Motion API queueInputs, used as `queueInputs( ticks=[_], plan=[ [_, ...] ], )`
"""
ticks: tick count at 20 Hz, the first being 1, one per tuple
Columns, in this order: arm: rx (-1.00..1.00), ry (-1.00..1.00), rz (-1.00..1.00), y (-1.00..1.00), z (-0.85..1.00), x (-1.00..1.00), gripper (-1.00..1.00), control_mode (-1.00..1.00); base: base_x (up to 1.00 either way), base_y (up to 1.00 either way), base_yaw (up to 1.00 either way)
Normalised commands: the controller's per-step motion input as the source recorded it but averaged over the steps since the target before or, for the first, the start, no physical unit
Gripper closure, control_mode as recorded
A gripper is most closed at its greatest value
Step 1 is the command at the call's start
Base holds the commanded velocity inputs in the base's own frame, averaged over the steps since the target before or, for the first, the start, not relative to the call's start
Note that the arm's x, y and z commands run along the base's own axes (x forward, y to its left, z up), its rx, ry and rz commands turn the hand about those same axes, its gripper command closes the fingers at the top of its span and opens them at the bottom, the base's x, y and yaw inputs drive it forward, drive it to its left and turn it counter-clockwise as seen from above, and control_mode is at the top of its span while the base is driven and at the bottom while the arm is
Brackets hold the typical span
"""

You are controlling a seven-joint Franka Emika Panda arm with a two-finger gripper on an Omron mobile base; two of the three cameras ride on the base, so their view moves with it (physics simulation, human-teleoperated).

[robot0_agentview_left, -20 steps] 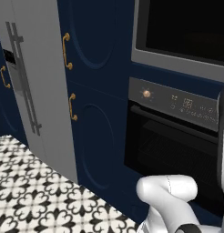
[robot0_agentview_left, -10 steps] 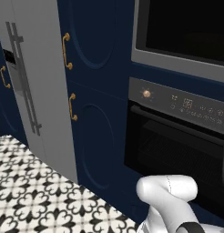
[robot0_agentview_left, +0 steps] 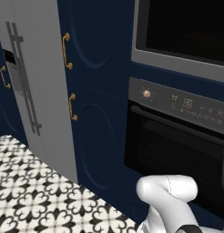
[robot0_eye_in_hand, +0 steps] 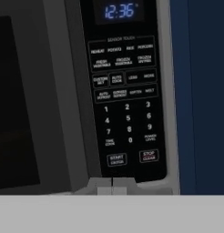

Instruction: Pick the eggplant from the sink and place it in the bowl. Then pick the bowl and place it in the microwave. Then close the microwave door and press the start button.

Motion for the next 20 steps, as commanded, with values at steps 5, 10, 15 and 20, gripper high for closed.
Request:
queueInputs(
  ticks=[5,10,15,20],
  plan=[
    [0.0,0.0,0.0,-0.17,-0.04,0.0,1.0,-1.0,0.0,0.0,0.0],
    [0.0,0.0,0.0,-0.03,-0.12,0.01,1.0,-1.0,0.0,0.0,0.0],
    [0.0,0.0,0.0,-0.05,-0.1,0.2,1.0,-1.0,0.0,0.0,0.0],
    [0.01,0.0,0.0,-0.22,0.0,0.13,1.0,-1.0,0.0,0.0,0.0]
  ],
)
